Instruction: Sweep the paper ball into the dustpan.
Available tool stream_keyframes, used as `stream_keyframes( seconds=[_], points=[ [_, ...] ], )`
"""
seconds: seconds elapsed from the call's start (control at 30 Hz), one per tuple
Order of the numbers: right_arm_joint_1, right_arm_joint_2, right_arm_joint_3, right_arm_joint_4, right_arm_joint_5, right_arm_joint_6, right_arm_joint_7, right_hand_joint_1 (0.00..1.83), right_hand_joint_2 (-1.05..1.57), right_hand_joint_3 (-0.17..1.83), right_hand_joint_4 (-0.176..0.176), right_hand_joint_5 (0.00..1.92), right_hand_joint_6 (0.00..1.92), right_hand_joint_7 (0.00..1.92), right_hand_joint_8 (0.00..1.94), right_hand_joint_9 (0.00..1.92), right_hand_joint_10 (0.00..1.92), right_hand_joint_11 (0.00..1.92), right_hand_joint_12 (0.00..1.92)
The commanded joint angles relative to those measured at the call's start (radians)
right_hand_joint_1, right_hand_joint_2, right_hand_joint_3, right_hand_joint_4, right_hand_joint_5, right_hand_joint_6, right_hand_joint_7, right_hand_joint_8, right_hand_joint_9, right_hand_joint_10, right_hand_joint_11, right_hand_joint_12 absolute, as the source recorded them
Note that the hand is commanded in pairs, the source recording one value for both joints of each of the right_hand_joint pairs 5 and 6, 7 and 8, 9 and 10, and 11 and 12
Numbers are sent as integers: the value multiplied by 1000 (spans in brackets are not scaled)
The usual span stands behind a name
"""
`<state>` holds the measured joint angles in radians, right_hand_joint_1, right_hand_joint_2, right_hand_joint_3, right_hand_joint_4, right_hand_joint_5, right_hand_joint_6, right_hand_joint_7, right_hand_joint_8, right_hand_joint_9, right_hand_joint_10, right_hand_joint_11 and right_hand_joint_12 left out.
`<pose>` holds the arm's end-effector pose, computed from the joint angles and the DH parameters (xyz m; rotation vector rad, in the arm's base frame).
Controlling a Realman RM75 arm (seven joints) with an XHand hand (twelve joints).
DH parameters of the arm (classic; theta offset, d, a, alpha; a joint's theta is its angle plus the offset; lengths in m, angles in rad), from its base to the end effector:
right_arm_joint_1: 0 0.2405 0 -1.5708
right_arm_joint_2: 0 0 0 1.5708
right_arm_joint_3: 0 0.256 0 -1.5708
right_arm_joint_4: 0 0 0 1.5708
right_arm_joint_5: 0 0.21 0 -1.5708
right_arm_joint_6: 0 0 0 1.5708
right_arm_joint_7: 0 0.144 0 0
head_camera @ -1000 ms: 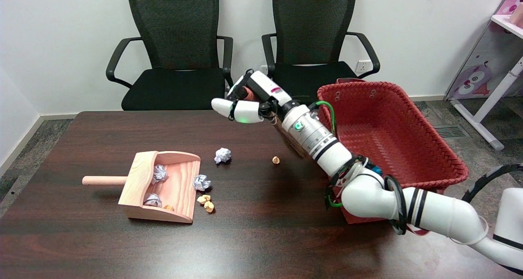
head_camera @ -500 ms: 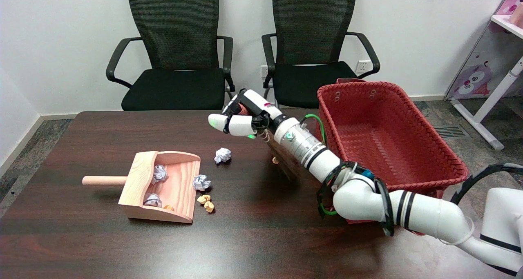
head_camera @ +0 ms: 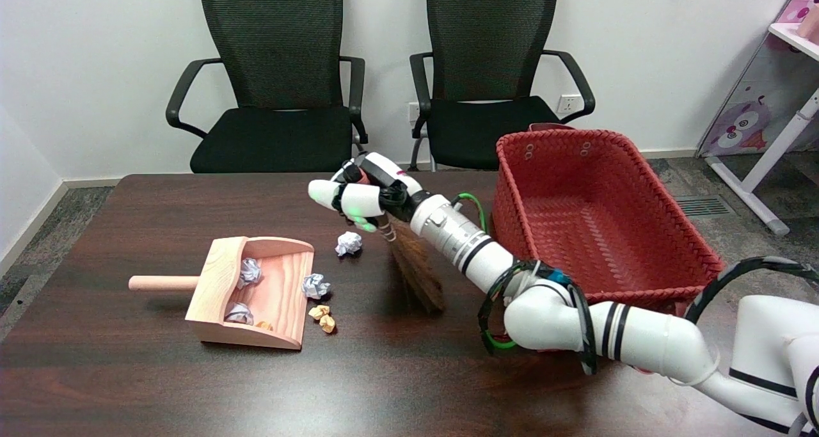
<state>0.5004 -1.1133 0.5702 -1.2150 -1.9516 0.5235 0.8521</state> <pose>-0.2543 -0.4019 0.1824 1.7149 -1.2019 0.9528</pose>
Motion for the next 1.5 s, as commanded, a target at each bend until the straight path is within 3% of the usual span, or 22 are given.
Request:
stream_keyframes(
  seconds=[0.03,0.57,0.77,1.03,1.2,1.3,1.5],
  points=[
    [26,-111,-13,33,6,-20,209,1012,1571,546,2,1920,1920,1920,1920,1920,1920,1920,1920],
    [23,-252,-15,113,6,22,342,1002,1571,673,-4,1920,1920,1920,1920,1920,1920,1920,1920],
    [26,-305,-15,166,6,54,383,991,1571,916,-5,1920,1920,1920,1920,1920,1920,1920,1920],
    [42,-397,-9,232,86,64,384,915,1498,1556,0,1920,1920,1920,1920,1920,1920,1920,1920],
    [74,-433,-21,278,114,95,400,916,1378,1698,0,1920,1920,1920,1920,1920,1920,1920,1920],
    [84,-437,-24,274,128,95,501,916,1327,1747,0,1920,1920,1920,1920,1920,1920,1920,1920],
    [89,-438,-26,273,128,163,573,916,1316,1755,0,1920,1920,1920,1920,1920,1920,1920,1920]
  ],
)
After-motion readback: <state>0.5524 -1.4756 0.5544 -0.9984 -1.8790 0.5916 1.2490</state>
